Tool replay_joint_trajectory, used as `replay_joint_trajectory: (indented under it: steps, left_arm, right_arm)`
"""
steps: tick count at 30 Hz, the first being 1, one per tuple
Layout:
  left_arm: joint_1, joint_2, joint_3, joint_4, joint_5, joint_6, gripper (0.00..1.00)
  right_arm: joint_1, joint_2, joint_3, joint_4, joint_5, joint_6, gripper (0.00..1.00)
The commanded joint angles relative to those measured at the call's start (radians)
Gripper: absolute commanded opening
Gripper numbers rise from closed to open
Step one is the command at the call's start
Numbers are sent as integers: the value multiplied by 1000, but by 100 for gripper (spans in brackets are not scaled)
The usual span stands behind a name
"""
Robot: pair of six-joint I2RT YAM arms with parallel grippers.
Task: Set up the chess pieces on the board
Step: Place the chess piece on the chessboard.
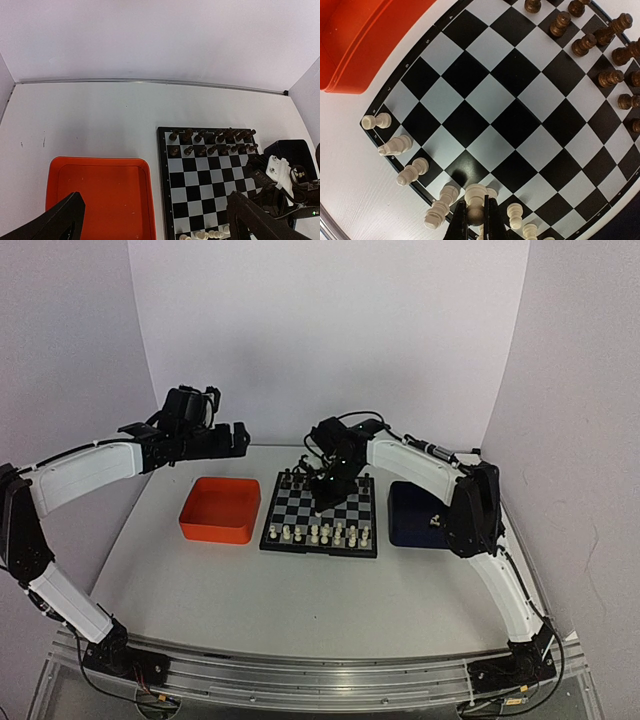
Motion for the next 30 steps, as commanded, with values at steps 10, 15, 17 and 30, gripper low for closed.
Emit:
replay_joint_trajectory:
  steps: [10, 15, 17, 30]
  left_arm:
    - [5, -64, -30, 0, -9, 3, 100]
    - [5, -73, -39, -1, -9, -4, 100]
    - [5, -75, -41, -4, -10, -7, 100]
    - [5, -91, -45, -12, -19, -6, 100]
  right_arm:
    - [6, 72, 59, -20, -70, 8, 0]
    - [6, 88, 67, -19, -83, 9, 0]
    - [6, 93, 70, -21, -94, 12, 0]
    - [6, 119, 80, -19, -111, 24, 0]
